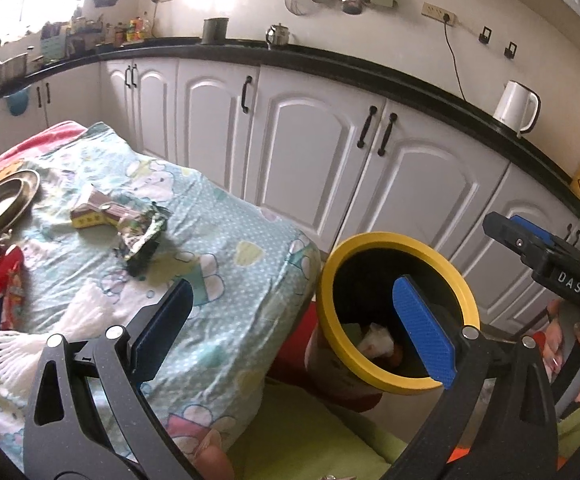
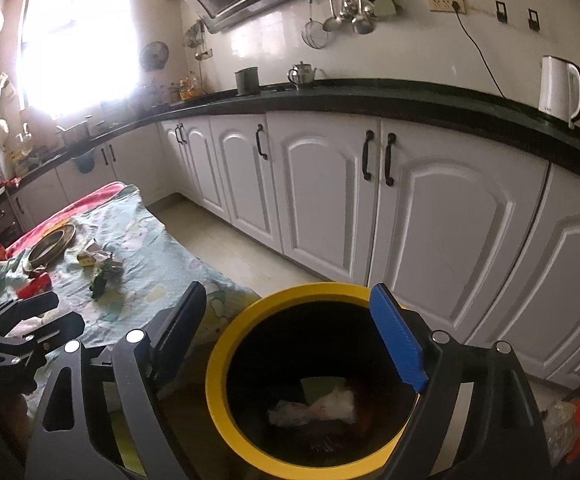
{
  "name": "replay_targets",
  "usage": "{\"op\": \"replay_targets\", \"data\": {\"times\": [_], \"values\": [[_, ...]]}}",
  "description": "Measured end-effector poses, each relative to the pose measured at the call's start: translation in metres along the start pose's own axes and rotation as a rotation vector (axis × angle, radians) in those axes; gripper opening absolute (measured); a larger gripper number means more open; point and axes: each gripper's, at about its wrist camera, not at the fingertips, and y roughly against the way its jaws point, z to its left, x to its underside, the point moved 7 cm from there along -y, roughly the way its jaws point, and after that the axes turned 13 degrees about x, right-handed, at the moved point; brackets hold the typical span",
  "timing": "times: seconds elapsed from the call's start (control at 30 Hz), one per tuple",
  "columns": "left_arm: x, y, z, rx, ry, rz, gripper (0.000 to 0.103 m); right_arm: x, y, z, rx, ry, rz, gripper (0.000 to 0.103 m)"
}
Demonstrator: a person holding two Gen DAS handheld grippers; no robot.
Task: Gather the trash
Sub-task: 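Move both tools back over the remaining items on the bed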
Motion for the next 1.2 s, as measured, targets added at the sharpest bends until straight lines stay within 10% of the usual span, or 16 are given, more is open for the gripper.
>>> {"op": "replay_targets", "data": {"times": [1.2], "values": [[-0.018, 0.112, 0.108, -0.258, 0.094, -0.227, 0.092, 0.010, 0.045, 0.174, -0.265, 0.233, -0.014, 0.086]]}}
